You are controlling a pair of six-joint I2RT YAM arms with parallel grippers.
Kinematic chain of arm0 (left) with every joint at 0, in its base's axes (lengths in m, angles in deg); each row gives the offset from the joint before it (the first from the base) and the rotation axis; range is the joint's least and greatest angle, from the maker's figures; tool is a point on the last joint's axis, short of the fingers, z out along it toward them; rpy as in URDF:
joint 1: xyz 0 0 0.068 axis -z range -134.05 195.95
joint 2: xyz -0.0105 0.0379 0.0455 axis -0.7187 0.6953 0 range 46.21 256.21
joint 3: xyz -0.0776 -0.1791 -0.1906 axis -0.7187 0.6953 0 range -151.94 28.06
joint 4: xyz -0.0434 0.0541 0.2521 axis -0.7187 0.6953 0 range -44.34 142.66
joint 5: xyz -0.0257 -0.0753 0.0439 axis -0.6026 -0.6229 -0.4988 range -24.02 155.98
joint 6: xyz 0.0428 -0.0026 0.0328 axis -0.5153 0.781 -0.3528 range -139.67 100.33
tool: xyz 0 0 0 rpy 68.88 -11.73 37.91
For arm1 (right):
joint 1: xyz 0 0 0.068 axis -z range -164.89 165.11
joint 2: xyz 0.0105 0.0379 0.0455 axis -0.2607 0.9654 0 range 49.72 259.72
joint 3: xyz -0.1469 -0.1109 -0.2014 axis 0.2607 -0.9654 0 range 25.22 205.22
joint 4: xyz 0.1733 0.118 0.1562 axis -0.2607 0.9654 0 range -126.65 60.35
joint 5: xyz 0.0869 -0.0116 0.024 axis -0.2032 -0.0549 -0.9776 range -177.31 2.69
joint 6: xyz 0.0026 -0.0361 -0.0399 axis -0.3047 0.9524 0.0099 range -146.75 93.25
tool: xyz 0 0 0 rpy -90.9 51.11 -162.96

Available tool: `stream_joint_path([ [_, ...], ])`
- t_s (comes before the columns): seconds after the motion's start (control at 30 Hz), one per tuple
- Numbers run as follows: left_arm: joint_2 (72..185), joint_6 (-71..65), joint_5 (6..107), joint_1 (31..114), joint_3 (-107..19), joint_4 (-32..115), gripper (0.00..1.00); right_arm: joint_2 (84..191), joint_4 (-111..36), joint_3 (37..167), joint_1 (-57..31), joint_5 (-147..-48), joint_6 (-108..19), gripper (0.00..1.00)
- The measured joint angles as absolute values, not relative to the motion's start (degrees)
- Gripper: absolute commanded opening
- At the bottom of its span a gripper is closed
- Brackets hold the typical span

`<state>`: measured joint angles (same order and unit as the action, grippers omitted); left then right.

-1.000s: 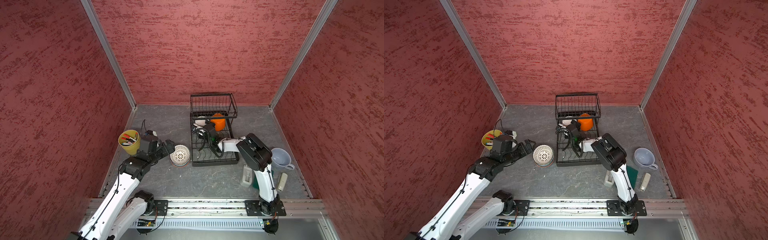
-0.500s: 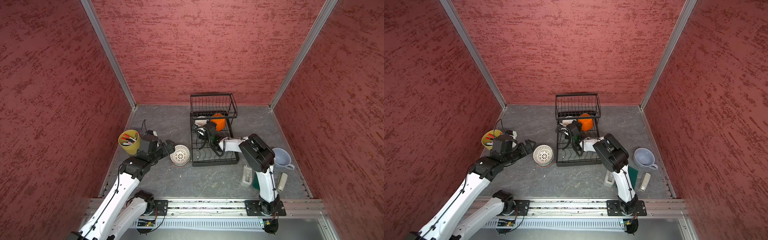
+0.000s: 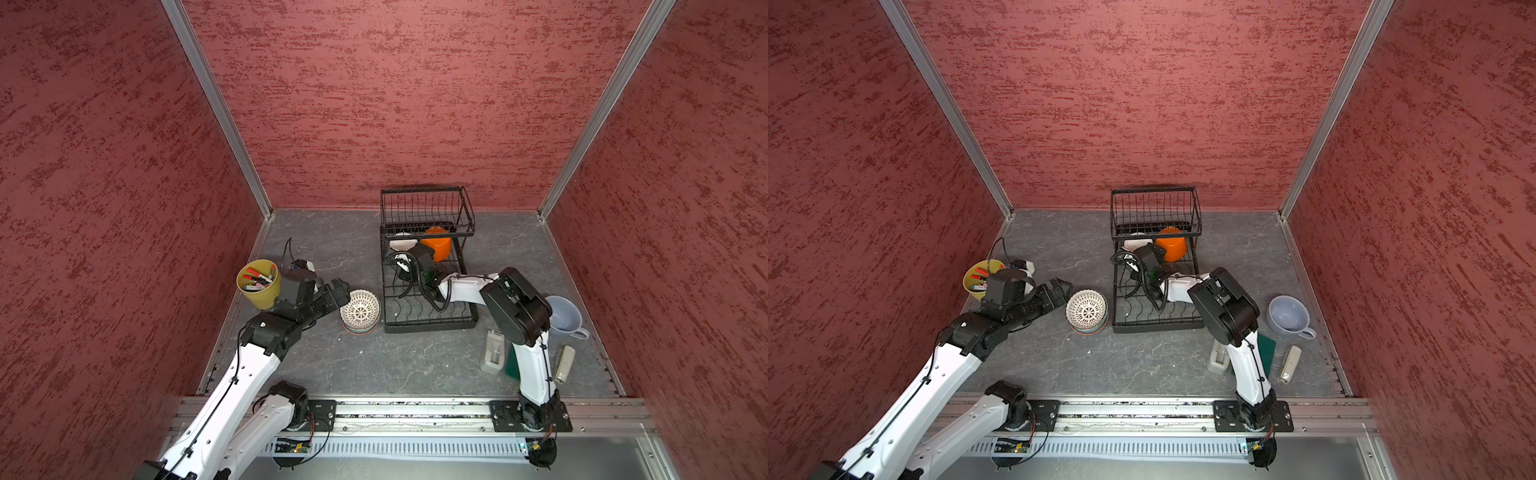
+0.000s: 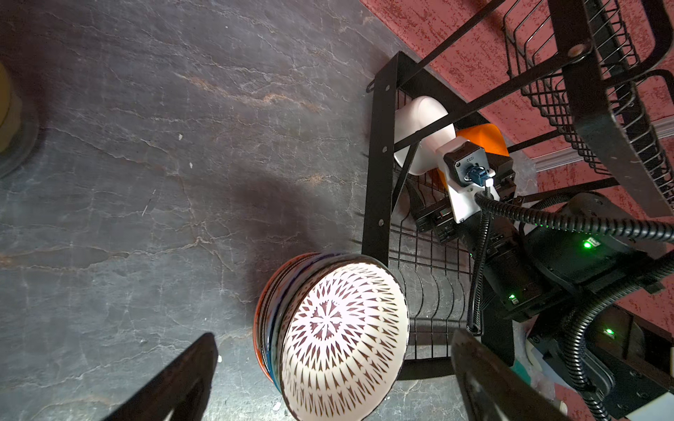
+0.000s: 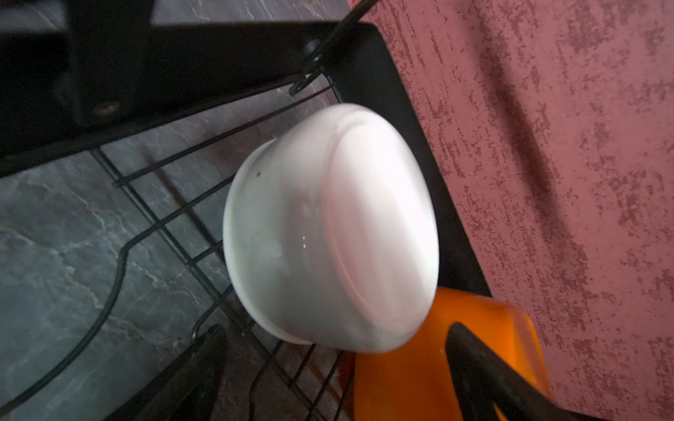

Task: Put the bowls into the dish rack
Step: 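Lower the white bowl into the rack beside the orange bowl with the right gripper, then open and withdraw the right gripper while left gripper moves over the patterned bowls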

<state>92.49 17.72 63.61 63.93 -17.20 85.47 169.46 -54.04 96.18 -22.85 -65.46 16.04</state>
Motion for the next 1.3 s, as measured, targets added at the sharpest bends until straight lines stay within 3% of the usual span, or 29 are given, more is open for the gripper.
stream_joint_path([
  [0.57,93.91,17.33,62.84,63.32,-17.20,85.05,1.00,161.20,-52.72,90.58,-25.23,-66.62,8.80,0.95],
  [1.3,99.18,14.96,65.24,63.32,-19.06,90.26,1.00,143.84,-35.50,86.67,-25.73,-72.15,-25.76,0.94],
])
